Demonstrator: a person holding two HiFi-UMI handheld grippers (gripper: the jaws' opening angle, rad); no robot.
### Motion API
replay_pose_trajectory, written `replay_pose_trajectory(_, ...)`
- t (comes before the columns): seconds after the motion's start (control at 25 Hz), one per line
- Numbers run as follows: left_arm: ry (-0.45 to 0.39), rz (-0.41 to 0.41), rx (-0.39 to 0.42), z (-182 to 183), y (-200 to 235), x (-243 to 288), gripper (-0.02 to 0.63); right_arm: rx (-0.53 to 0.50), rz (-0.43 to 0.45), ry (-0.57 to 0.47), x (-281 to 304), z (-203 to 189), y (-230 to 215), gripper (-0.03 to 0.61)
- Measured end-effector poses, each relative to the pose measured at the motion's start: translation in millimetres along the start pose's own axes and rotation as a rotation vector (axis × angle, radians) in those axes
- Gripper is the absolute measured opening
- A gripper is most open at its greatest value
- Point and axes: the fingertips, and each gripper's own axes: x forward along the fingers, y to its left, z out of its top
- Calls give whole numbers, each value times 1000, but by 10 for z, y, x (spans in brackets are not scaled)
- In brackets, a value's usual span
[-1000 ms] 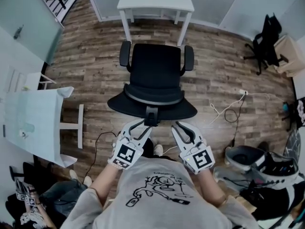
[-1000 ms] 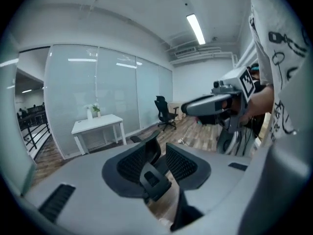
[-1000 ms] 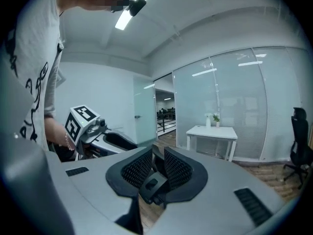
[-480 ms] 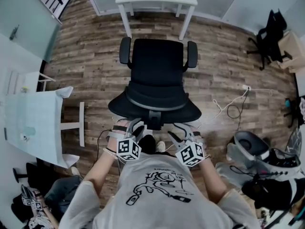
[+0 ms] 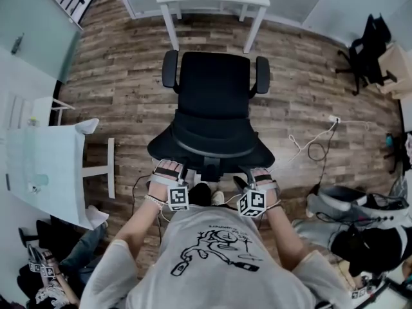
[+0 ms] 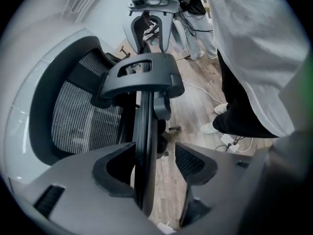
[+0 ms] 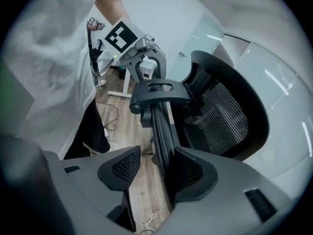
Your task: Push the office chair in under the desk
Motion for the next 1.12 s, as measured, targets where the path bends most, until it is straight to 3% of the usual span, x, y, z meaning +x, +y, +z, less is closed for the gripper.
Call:
replay_pose_trajectory(0.12,8,44,5,-20,83,120,220,-38,-41,15,114,-90,-80,161)
replay_pose_trajectory(0.2,5,40,-10,-18,135,140,120,-50,-38,21,133,-100,-105,137)
replay_pose_trajectory(0.52,-2,-18,-59,-38,124,171,112,-44,-6,30,148,-86,-139,133)
replay_pose_trajectory(1.12,7,14,-57,-119,598,539,110,-35,-10,82,483,-191,-662,130)
